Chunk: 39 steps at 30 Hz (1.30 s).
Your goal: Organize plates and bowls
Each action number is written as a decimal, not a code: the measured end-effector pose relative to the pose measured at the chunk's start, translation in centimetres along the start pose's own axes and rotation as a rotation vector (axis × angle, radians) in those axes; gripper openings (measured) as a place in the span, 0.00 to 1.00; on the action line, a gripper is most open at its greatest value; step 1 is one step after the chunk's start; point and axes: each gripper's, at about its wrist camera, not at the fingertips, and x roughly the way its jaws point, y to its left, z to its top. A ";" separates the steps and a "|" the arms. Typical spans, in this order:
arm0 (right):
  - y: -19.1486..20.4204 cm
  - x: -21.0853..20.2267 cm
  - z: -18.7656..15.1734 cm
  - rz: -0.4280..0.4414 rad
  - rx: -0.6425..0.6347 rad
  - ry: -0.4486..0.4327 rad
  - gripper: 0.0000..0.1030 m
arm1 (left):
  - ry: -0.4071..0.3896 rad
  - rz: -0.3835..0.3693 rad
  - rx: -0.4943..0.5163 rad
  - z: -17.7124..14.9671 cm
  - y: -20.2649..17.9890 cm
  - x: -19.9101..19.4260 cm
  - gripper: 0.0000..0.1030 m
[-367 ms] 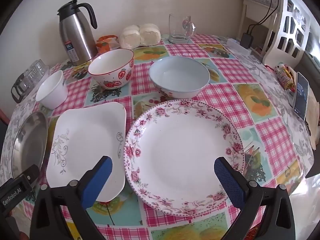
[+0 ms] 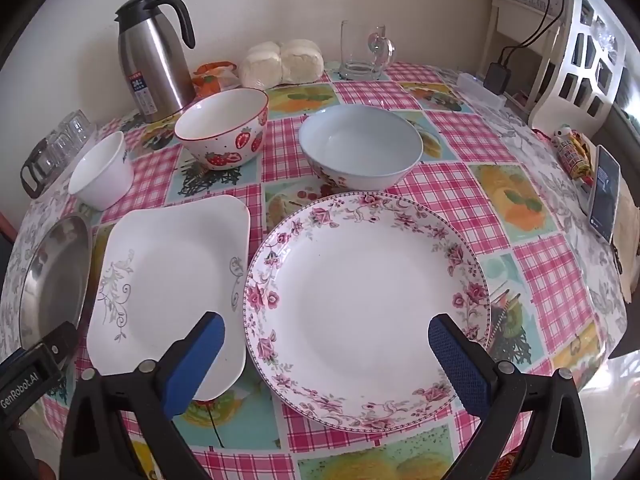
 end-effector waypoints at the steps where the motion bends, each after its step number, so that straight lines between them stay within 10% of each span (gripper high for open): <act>1: 0.1 0.1 0.0 -0.001 -0.002 0.006 1.00 | 0.001 -0.001 -0.001 0.0 0.1 0.1 1.00; 39: -0.2 0.8 -0.2 -0.008 -0.008 0.033 1.00 | 0.019 0.000 -0.011 -0.1 -0.2 0.6 1.00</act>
